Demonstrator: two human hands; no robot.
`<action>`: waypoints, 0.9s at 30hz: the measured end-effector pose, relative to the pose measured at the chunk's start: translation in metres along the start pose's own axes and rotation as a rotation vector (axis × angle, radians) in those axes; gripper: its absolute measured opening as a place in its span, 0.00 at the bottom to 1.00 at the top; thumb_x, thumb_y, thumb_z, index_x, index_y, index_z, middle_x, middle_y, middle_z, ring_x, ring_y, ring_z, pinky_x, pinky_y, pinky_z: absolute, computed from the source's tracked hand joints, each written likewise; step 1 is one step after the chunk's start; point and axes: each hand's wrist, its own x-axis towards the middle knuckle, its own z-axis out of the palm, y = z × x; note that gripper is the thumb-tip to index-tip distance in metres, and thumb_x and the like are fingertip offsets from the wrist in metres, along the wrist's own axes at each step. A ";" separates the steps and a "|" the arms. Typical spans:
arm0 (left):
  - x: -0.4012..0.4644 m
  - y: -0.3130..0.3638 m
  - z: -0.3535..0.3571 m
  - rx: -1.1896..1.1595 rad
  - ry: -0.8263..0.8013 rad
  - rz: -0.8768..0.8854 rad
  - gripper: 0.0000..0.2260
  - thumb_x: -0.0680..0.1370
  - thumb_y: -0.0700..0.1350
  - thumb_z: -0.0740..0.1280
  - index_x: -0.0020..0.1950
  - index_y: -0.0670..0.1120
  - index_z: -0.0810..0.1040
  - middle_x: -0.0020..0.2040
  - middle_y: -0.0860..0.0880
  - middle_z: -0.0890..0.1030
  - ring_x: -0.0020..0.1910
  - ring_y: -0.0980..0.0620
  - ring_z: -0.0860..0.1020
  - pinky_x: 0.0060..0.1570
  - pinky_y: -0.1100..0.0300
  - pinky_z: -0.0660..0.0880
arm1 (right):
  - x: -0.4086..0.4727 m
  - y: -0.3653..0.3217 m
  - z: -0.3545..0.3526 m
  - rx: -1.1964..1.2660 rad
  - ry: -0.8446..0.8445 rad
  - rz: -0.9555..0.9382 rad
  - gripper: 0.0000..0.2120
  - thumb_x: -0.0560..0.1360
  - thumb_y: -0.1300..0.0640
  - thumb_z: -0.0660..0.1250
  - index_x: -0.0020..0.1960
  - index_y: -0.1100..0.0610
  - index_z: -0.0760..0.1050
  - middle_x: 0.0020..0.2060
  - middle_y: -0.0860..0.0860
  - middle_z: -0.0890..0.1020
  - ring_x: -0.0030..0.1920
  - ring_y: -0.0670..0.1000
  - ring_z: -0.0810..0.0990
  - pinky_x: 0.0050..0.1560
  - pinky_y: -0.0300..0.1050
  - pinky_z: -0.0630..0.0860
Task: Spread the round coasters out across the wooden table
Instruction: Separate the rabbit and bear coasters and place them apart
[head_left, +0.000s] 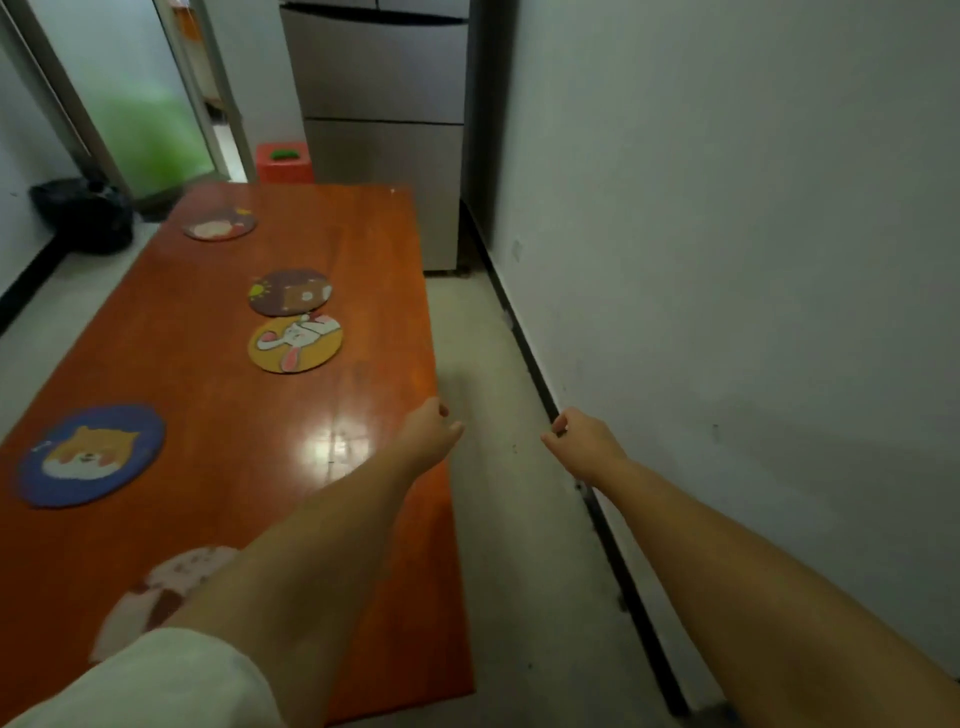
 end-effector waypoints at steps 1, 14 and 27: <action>0.002 0.014 0.015 0.006 0.012 -0.010 0.18 0.77 0.48 0.67 0.63 0.39 0.73 0.59 0.38 0.79 0.58 0.40 0.78 0.50 0.56 0.73 | 0.005 0.014 -0.013 -0.025 -0.009 -0.016 0.14 0.77 0.51 0.63 0.55 0.61 0.74 0.55 0.60 0.80 0.53 0.59 0.78 0.52 0.48 0.74; 0.059 0.083 0.063 0.018 0.184 -0.153 0.17 0.78 0.48 0.63 0.63 0.39 0.72 0.60 0.37 0.79 0.60 0.38 0.77 0.56 0.52 0.74 | 0.112 0.057 -0.086 -0.165 -0.077 -0.194 0.16 0.80 0.52 0.58 0.58 0.63 0.74 0.56 0.61 0.80 0.54 0.60 0.79 0.54 0.51 0.76; 0.174 0.010 -0.050 -0.187 0.401 -0.472 0.18 0.78 0.50 0.62 0.63 0.41 0.72 0.59 0.38 0.79 0.54 0.39 0.77 0.51 0.52 0.73 | 0.281 -0.111 -0.055 -0.312 -0.221 -0.484 0.13 0.79 0.55 0.58 0.55 0.61 0.75 0.53 0.60 0.81 0.51 0.59 0.79 0.49 0.51 0.75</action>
